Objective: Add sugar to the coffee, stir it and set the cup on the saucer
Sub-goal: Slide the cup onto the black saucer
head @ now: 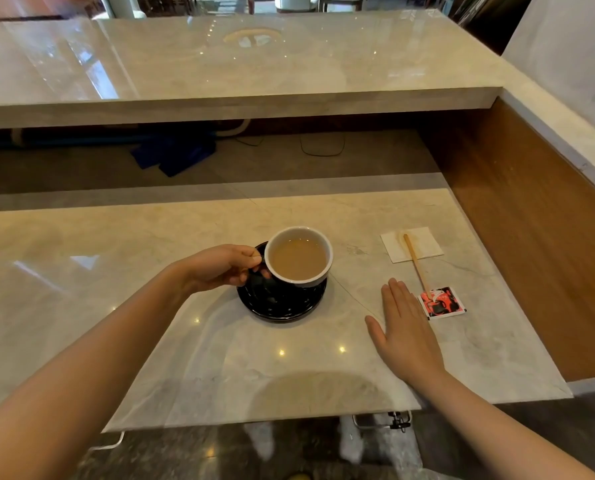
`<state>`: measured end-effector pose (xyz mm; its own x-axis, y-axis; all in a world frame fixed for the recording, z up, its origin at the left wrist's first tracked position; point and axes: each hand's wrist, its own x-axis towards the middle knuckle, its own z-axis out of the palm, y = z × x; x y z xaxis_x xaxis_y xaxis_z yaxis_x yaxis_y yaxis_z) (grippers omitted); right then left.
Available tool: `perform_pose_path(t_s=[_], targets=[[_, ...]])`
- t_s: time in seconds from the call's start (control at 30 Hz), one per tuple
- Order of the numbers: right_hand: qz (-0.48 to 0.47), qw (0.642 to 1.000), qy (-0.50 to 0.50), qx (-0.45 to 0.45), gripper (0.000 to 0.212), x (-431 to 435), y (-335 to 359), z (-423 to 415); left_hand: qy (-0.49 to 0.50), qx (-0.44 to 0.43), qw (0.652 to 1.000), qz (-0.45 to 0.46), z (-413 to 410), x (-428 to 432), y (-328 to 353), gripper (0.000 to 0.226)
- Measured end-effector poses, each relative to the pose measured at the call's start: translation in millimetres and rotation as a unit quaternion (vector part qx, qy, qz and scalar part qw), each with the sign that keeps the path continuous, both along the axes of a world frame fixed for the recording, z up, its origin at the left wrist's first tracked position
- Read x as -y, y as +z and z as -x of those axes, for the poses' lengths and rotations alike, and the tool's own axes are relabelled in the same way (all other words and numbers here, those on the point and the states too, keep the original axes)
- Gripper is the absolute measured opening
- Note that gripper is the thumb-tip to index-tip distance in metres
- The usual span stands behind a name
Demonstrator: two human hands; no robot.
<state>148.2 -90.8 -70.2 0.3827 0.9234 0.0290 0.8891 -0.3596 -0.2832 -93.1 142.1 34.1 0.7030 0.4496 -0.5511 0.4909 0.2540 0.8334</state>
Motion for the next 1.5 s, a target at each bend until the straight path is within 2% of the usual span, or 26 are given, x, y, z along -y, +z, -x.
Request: perform_pose_path(t_s=[0.43, 0.83, 0.97, 1.07, 1.3, 1.4, 1.5], targets=[[0.004, 1.000, 0.005, 0.001, 0.066, -1, 4, 1, 0.010, 0.007, 1.000, 0.018, 21, -2, -20, 0.022], [0.004, 1.000, 0.005, 0.003, 0.066, -1, 6, 1, -0.015, -0.048, 0.999, -0.002, 14, -11, -14, 0.024], [0.007, 1.000, 0.005, 0.002, 0.066, 0, 6, 1, -0.033, -0.084, 0.994, -0.057, 15, -11, -15, 0.016], [0.003, 1.000, 0.006, 0.001, 0.066, 0, 6, 1, -0.055, -0.105, 0.986, -0.119, 19, -9, -20, 0.025], [-0.003, 1.000, 0.008, -0.002, 0.065, -1, 6, 2, -0.032, -0.087, 0.978, -0.189, 22, -6, -24, 0.017], [-0.003, 1.000, 0.007, -0.002, 0.065, 0, 5, 1, -0.016, -0.076, 0.964, -0.253, 20, -1, -27, 0.028], [-0.003, 1.000, 0.005, -0.005, 0.066, 0, 5, 1, -0.016, -0.065, 0.959, -0.276, 22, -1, -28, 0.044]])
